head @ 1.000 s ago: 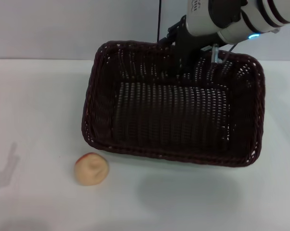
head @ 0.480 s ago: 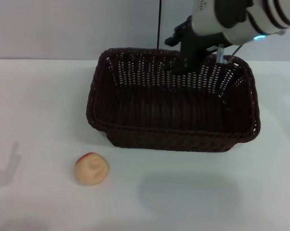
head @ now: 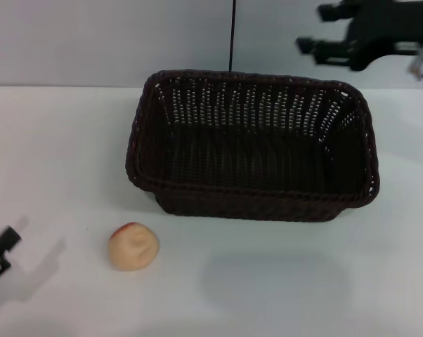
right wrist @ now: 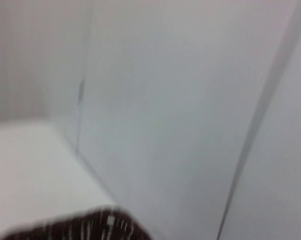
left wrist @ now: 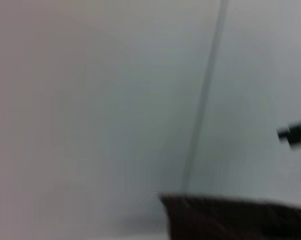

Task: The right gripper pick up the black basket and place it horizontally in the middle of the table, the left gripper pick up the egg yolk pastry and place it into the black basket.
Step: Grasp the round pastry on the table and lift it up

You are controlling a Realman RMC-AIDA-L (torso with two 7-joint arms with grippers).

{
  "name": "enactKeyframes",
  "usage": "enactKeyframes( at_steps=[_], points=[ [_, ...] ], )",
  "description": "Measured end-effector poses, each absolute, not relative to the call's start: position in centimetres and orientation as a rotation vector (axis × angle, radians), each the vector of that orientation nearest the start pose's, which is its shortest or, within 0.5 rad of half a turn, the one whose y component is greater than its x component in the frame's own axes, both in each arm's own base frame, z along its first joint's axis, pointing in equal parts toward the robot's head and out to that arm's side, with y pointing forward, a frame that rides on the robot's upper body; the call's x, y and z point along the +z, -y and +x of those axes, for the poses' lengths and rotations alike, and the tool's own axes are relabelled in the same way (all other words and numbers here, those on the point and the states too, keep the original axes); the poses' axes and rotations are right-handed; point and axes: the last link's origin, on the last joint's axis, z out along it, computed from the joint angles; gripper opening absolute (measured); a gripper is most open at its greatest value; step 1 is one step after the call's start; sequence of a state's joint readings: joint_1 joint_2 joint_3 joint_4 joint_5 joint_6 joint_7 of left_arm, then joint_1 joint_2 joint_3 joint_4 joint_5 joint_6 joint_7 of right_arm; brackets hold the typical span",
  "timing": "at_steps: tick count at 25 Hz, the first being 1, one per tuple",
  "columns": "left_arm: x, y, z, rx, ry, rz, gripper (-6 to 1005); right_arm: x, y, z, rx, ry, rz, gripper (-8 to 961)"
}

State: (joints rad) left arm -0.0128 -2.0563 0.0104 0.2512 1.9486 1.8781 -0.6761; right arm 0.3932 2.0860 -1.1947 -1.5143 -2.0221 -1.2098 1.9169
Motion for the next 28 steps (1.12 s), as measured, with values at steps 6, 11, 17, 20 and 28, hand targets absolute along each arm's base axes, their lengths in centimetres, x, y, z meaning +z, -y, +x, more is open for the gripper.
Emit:
enactKeyframes(
  at_steps=[6, 11, 17, 20, 28],
  points=[
    [4.2, -14.6, -37.7, -0.857, 0.690, -2.213, 756, 8.8, -33.6, 21.3, 0.677, -0.494, -2.341, 578],
    [2.4, -16.3, -37.6, -0.814, 0.704, -2.264, 755, 9.1, -30.6, 25.1, 0.937, -0.528, -2.206, 577],
    [-1.5, -18.3, -36.6, -0.786, 0.740, -2.403, 754, 8.9, -28.3, 28.2, 1.083, -0.545, -2.095, 577],
    [-2.3, -18.7, -36.0, -0.801, 0.748, -2.446, 754, 8.6, -28.0, 28.8, 1.083, -0.578, -2.089, 577],
    [-4.8, -19.6, -35.0, -0.817, 0.773, -2.476, 752, 8.0, -27.6, 29.1, 1.101, -0.607, -2.100, 577]
  ],
)
